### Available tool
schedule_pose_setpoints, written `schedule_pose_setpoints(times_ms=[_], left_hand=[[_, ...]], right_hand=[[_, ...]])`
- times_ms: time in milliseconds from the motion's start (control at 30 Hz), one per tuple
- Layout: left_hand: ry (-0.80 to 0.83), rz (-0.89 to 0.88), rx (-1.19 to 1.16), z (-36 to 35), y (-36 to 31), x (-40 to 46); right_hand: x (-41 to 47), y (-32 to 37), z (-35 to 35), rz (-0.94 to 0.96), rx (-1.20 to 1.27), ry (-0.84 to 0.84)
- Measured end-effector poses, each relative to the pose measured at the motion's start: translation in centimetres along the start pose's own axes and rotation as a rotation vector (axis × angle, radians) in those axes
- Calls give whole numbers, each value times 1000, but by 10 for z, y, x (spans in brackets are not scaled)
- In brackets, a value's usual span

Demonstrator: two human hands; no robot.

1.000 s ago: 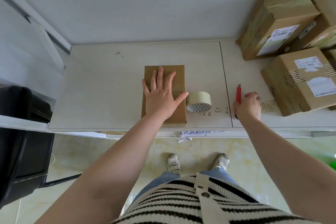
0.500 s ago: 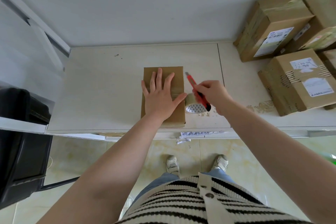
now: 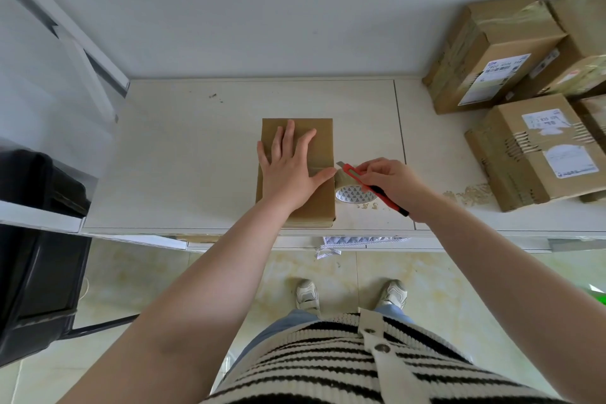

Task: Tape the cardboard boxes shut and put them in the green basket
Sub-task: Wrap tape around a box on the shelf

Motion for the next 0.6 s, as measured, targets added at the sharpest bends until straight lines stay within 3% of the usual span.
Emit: schedule_pose_setpoints(times_ms=[367,600], left_hand=[[-5,1,8,0,0,0],[0,2,10,0,0,0]], right_hand=[[-4,10,0,34,-216,-84],[-3,4,2,-32,-152,-176]])
Point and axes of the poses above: each hand's wrist, its own x-axis towards the middle knuckle, its own z-axis out of the back of the hand, y = z × x, the point moved 10 cm from there along x, towards the middle knuckle, and after that the axes turned 10 degrees about -z, right-handed, at the moved point
